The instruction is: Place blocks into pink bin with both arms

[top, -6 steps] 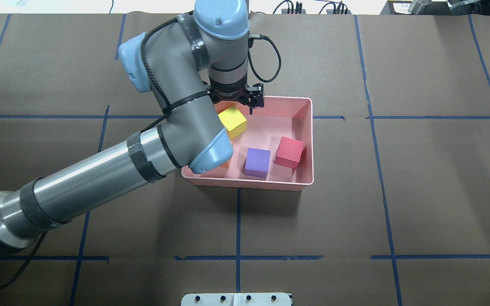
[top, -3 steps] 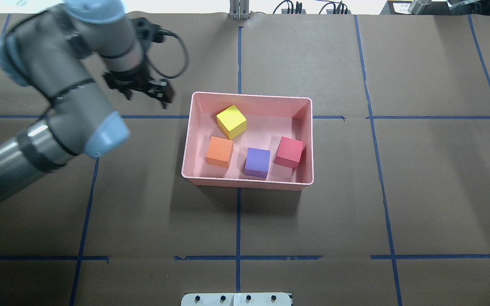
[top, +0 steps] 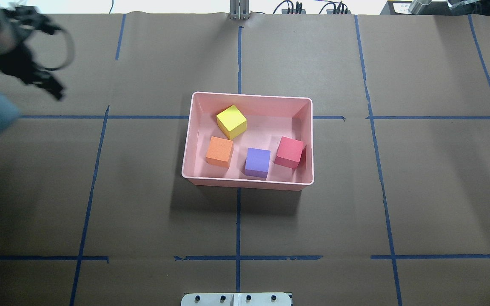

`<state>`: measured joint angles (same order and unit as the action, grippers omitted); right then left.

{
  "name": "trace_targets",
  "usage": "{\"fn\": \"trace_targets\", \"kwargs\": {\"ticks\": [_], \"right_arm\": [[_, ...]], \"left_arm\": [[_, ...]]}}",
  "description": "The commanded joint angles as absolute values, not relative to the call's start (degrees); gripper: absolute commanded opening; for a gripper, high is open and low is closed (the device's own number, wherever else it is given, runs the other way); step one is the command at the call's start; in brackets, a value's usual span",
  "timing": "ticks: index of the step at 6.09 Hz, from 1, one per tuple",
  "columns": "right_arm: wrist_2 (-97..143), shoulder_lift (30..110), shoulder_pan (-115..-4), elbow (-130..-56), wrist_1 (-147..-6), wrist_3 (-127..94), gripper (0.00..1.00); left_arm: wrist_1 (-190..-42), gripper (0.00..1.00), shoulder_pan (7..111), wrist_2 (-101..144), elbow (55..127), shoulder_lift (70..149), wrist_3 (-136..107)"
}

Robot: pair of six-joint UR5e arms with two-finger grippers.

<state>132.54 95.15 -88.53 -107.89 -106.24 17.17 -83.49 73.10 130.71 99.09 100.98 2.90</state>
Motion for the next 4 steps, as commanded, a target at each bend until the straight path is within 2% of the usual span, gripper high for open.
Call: {"fn": "trace_targets", "kwargs": {"ticks": [1,2,4], "right_arm": [[132.54,95.1,-88.51,-107.41,-106.17,17.14,1.0],[132.63,95.01,-88.42,-107.05,-106.26,16.96,1.0],[132.8,94.75,-88.33,-106.79,-106.17,16.44,1.0]], "left_arm": [[-83.5,1.0,86.16,135.87,99.75,89.17,12.97],[-83.67,1.0,88.92,135.7,101.06,84.86,13.18],[-84.37,1.0,89.3,135.09,101.69,83.15,13.27]]}}
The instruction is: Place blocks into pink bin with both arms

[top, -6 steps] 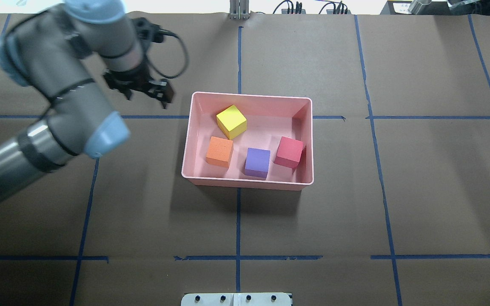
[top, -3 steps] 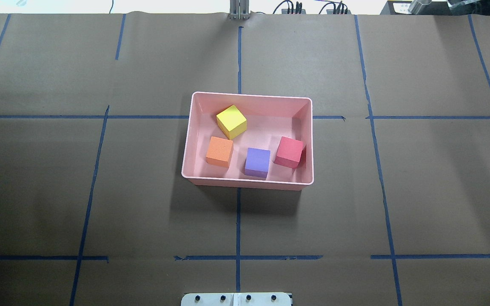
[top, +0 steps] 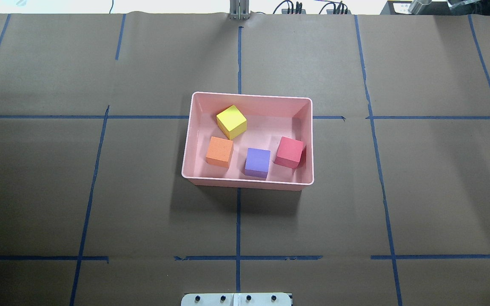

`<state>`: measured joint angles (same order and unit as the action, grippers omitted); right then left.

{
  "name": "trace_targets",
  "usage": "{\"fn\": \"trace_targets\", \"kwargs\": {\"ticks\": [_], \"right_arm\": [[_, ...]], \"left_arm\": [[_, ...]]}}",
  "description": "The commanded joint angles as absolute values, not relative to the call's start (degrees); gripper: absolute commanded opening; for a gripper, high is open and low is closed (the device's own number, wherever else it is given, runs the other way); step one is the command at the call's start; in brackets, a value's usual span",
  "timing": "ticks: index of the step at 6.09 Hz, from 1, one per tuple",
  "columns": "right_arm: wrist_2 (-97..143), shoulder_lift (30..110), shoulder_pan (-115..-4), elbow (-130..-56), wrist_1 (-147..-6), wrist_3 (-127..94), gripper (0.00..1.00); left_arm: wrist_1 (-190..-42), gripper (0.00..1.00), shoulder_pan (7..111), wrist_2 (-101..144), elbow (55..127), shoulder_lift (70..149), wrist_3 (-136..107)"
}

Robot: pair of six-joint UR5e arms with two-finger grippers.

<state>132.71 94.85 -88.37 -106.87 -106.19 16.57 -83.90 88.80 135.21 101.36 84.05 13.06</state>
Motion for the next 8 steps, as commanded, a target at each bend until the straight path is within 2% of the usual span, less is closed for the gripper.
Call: {"fn": "trace_targets", "kwargs": {"ticks": [1,8], "right_arm": [[132.8,94.83,-88.24,-106.79,-106.17,16.44,1.0],[132.98,94.83,-88.33,-107.05,-106.17,16.35,1.0]], "left_arm": [[-86.55,1.0,89.47,135.61,102.04,83.14,12.92],[-86.66,1.0,89.56,134.91,103.45,80.51,13.1]]}}
